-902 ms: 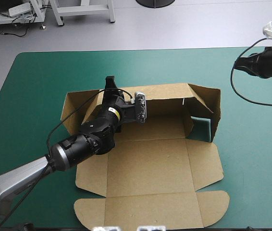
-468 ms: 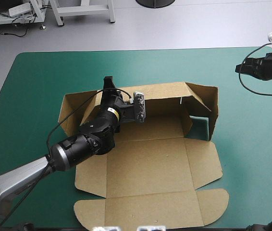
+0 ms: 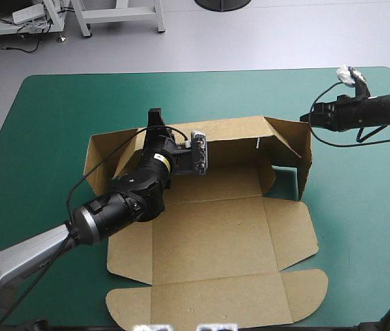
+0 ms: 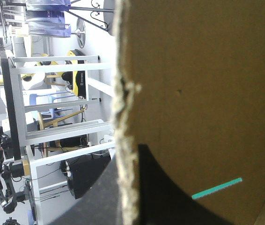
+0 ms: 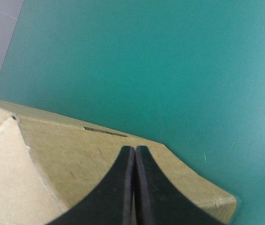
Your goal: Fold the box
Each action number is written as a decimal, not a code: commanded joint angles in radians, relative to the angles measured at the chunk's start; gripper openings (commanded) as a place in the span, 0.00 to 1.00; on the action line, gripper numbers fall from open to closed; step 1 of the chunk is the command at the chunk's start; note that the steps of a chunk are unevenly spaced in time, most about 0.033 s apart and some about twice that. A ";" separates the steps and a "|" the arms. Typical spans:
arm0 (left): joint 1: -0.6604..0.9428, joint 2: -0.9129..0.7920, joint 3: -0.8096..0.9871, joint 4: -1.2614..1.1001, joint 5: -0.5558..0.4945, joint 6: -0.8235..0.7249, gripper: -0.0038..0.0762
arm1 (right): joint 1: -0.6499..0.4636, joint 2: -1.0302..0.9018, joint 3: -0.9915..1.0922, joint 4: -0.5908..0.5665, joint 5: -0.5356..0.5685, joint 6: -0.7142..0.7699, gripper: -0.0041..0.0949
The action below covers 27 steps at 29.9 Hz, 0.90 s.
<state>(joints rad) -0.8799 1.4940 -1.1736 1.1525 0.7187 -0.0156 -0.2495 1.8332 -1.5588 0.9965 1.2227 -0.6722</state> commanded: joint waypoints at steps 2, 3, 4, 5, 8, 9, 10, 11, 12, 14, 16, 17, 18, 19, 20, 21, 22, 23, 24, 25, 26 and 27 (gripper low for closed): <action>-0.004 -0.040 -0.026 0.050 0.002 -0.015 0.04 | -0.002 -0.060 0.047 0.062 0.027 -0.049 0.02; -0.004 -0.040 -0.026 0.050 0.002 -0.015 0.04 | -0.002 -0.065 0.073 0.062 0.030 -0.060 0.02; -0.004 -0.040 -0.026 0.050 0.002 -0.015 0.04 | -0.002 -0.073 0.096 0.062 0.030 -0.074 0.02; -0.004 -0.040 -0.026 0.050 0.005 -0.015 0.04 | -0.002 -0.085 0.114 0.065 0.030 -0.093 0.02; -0.004 -0.040 -0.026 0.050 0.012 -0.015 0.04 | -0.005 -0.121 0.185 0.083 0.030 -0.156 0.02; -0.004 -0.040 -0.026 0.050 0.012 -0.015 0.04 | -0.005 -0.134 0.205 0.095 0.030 -0.172 0.02; -0.004 -0.040 -0.026 0.050 0.010 -0.015 0.04 | -0.005 -0.146 0.224 0.109 0.030 -0.189 0.02; -0.004 -0.040 -0.026 0.050 0.010 -0.015 0.04 | -0.005 -0.154 0.234 0.114 0.030 -0.196 0.02; -0.004 -0.040 -0.026 0.050 0.015 -0.015 0.04 | -0.005 -0.168 0.249 0.116 0.030 -0.200 0.02; -0.004 -0.040 -0.026 0.050 0.025 -0.015 0.04 | -0.005 -0.190 0.275 0.111 0.030 -0.214 0.02; -0.004 -0.040 -0.026 0.050 0.035 -0.015 0.04 | -0.005 -0.213 0.299 0.098 0.030 -0.217 0.02; -0.004 -0.038 -0.026 0.050 0.037 -0.015 0.04 | -0.005 -0.222 0.311 0.092 0.030 -0.217 0.02; -0.004 -0.036 -0.026 0.045 0.037 -0.015 0.04 | -0.005 -0.231 0.323 0.086 0.030 -0.217 0.02; -0.004 -0.036 -0.026 0.045 0.037 -0.015 0.04 | -0.005 -0.241 0.332 0.076 0.030 -0.217 0.02; -0.004 -0.031 -0.026 0.038 0.037 -0.015 0.04 | -0.005 -0.243 0.336 0.066 0.030 -0.221 0.02; -0.004 -0.030 -0.026 0.033 0.037 -0.015 0.04 | -0.005 -0.251 0.338 0.050 0.030 -0.222 0.02; -0.004 -0.025 -0.026 0.021 0.037 -0.015 0.04 | -0.005 -0.255 0.338 0.045 0.030 -0.222 0.02; -0.004 -0.022 -0.026 0.016 0.037 -0.015 0.04 | -0.005 -0.259 0.338 0.045 0.030 -0.216 0.02; -0.004 -0.017 -0.026 0.008 0.037 -0.015 0.04 | -0.005 -0.262 0.338 0.047 0.030 -0.214 0.02; -0.004 -0.013 -0.026 0.005 0.037 -0.019 0.04 | -0.005 -0.263 0.338 0.047 0.030 -0.214 0.02; -0.004 -0.011 -0.026 0.005 0.037 -0.037 0.04 | -0.005 -0.266 0.338 0.049 0.030 -0.214 0.02; -0.004 -0.007 -0.026 0.007 0.033 -0.061 0.04 | -0.005 -0.266 0.338 0.049 0.030 -0.214 0.02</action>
<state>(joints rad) -0.8799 1.5093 -1.1736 1.1435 0.7594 -0.0205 -0.2505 1.6170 -1.1982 0.9875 1.1854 -0.8788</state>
